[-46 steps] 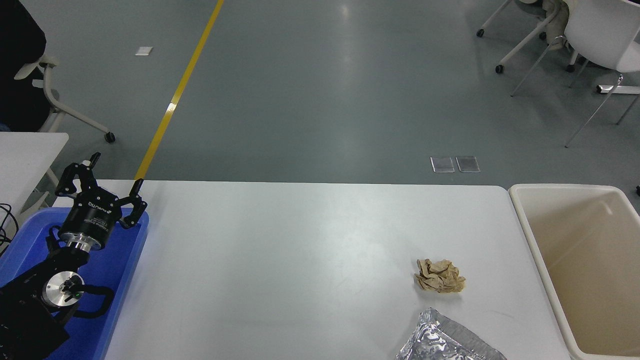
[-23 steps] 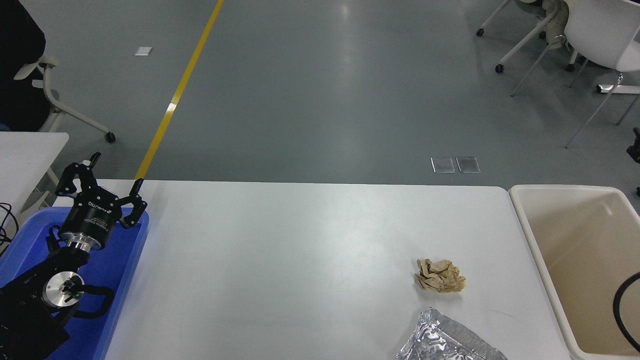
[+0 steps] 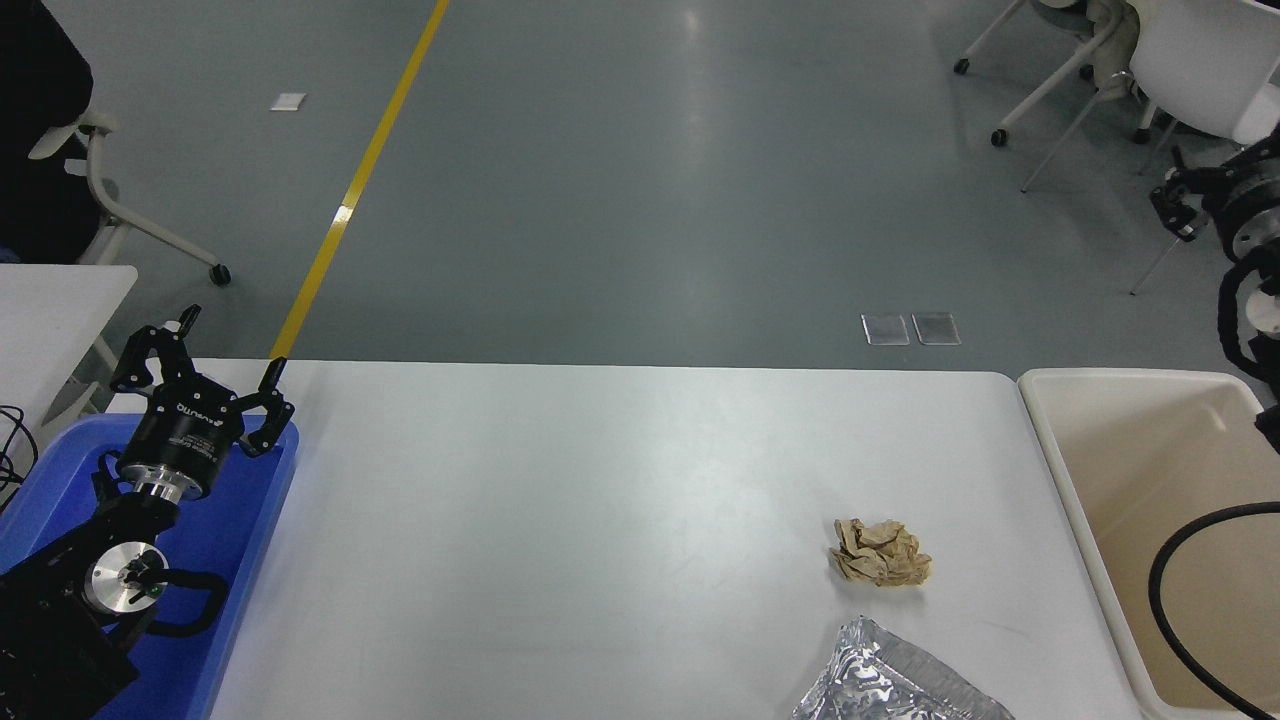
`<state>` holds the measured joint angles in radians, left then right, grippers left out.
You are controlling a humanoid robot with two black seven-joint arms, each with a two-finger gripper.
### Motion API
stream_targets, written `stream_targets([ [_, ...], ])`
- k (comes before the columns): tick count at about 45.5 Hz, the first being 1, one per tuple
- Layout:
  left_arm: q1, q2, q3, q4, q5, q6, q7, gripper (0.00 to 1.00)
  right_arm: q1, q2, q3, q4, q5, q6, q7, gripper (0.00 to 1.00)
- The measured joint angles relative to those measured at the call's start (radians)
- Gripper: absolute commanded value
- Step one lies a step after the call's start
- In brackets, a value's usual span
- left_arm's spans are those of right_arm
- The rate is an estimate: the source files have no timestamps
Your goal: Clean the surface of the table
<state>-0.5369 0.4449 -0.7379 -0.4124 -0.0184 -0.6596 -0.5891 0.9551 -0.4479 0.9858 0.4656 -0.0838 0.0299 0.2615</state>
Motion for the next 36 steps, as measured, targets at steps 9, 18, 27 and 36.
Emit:
stream_targets([
  [9,0.0,0.0,0.0,0.0,0.0,0.0,0.0,1.0,-0.067,0.038,0.008,0.027,-0.006,0.014,0.043,0.99],
  [18,0.0,0.0,0.0,0.0,0.0,0.0,0.0,1.0,-0.143,0.062,0.006,0.038,-0.009,0.045,0.091,0.99],
  [27,0.0,0.0,0.0,0.0,0.0,0.0,0.0,1.0,-0.212,0.086,0.004,0.042,-0.011,0.062,0.144,0.99],
  [36,0.0,0.0,0.0,0.0,0.0,0.0,0.0,1.0,-0.264,0.12,0.004,0.044,-0.014,0.07,0.184,0.99],
])
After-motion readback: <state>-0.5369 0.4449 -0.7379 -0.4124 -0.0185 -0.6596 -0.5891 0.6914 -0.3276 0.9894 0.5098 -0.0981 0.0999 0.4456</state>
